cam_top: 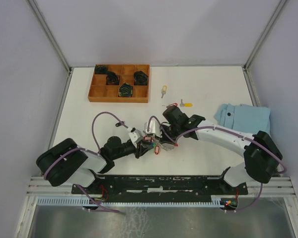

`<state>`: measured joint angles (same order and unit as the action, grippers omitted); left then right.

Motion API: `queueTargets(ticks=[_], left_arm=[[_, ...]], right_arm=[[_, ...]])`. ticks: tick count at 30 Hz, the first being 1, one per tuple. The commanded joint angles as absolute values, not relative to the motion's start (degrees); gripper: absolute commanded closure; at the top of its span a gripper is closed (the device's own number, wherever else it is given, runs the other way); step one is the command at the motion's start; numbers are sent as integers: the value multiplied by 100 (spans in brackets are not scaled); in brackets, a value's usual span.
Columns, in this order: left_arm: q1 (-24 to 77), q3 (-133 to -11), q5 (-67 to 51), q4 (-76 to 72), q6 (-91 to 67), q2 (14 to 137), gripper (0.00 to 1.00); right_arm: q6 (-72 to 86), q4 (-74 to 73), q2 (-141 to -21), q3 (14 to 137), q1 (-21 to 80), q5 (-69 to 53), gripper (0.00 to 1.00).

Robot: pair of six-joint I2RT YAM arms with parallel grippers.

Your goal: Put the keys on the keyring

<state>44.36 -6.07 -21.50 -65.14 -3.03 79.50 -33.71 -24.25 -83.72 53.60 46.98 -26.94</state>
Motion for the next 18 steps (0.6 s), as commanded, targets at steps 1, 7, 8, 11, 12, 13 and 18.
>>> queueTargets(ticks=[1,7,8,11,12,13,18], left_arm=[[4435,-492,-1973,-7607,-625,8349,67],[4434,-339,-1938,-8655,-843,8883,66],[4438,-353,-1965,-8735,-861,8939,66],[4438,-439,-2103,-8796,-907,9038,65],[4438,-472,-2135,-8810,-918,9035,65],[4438,-501,-2170,-8811,-927,9029,65],[4443,-673,-2396,-8834,-971,9064,65]], right_arm=[[-3570,-3927,-8608,6316,5009,-1537,99],[-3348,-4690,-9058,7109,5177,-965,99],[-3268,-4700,-9096,7140,5177,-981,99],[-3129,-4667,-9136,7167,5192,-1206,99],[-3081,-4604,-9121,7168,5194,-1280,99],[-3061,-4547,-9099,7166,5194,-1396,99],[-2971,-4312,-9035,7116,5194,-1752,99]])
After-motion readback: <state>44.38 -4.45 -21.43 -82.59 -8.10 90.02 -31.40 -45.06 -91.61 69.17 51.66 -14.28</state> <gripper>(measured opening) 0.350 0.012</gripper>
